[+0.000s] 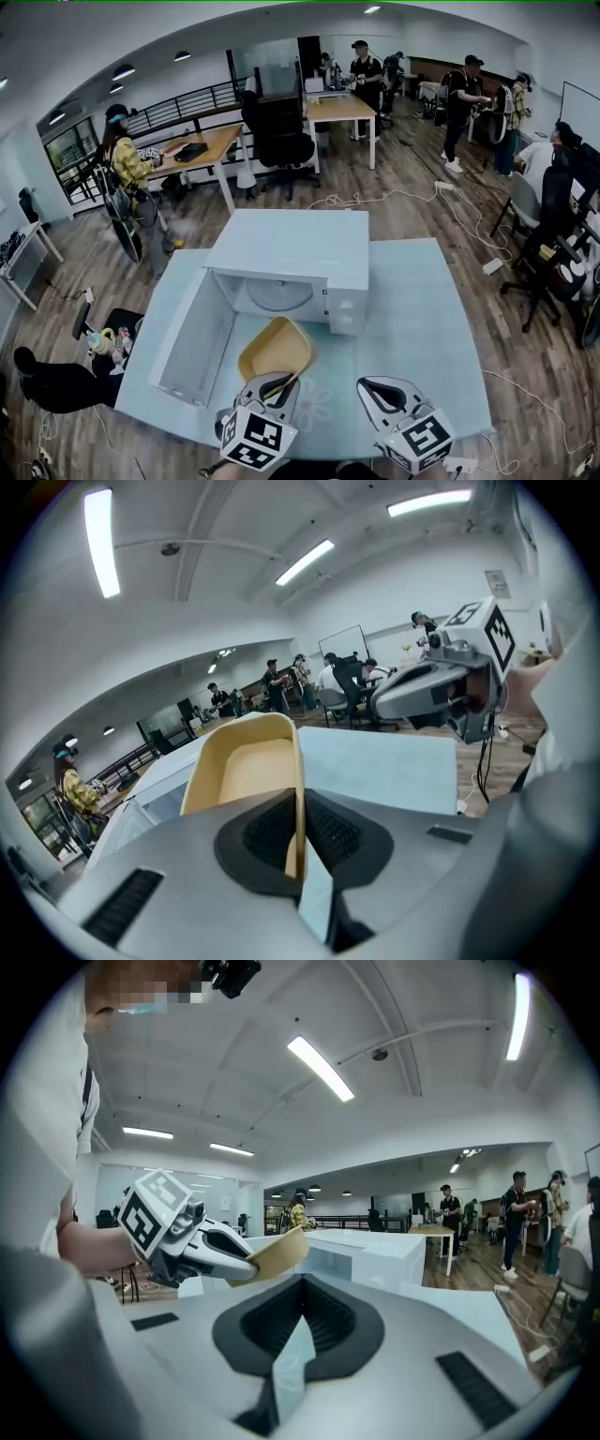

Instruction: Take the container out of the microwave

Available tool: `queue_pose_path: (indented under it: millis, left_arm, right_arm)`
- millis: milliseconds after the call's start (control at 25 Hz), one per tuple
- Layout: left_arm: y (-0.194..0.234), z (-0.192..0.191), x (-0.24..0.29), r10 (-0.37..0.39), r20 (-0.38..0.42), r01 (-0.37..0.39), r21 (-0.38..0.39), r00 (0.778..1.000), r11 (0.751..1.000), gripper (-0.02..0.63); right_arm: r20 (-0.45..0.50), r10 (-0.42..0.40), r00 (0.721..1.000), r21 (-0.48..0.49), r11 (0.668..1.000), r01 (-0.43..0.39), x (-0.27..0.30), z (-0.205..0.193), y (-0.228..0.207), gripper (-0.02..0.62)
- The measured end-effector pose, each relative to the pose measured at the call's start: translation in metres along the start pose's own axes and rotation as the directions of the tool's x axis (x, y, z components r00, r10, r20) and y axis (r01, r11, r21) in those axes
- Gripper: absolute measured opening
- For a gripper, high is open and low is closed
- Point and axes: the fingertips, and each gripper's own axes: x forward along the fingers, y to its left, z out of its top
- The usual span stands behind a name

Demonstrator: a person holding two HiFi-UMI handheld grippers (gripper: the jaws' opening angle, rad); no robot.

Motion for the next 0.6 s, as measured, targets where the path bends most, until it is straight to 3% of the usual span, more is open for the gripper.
queue_pose_path:
  millis: [120,320,600]
  left_arm:
    - [-0.007,0.019,-0.011,-0.038,0.088,0.047,-0.102,0.995,0.994,0.031]
    - [-0.011,0.043,-0.029,-0.067,0.217,0.123,-0.256,0.974,0.959,0.031]
    - [-0.011,0.057,-0.052,-0.035,0.326,0.152,-0.341,0.945,0.928,0.031]
  right_arm:
    - [-0.002,0.029,1.000,-0.097,0.995,-0.030,-0.003,0.008,0.009,0.009]
    - [0.074,0.108,0.991,-0.058,0.993,-0.104,-0.009,0.029,0.024,0.009]
    - [0.113,0.157,0.981,-0.117,0.983,-0.144,-0.011,0.043,0.039,0.009]
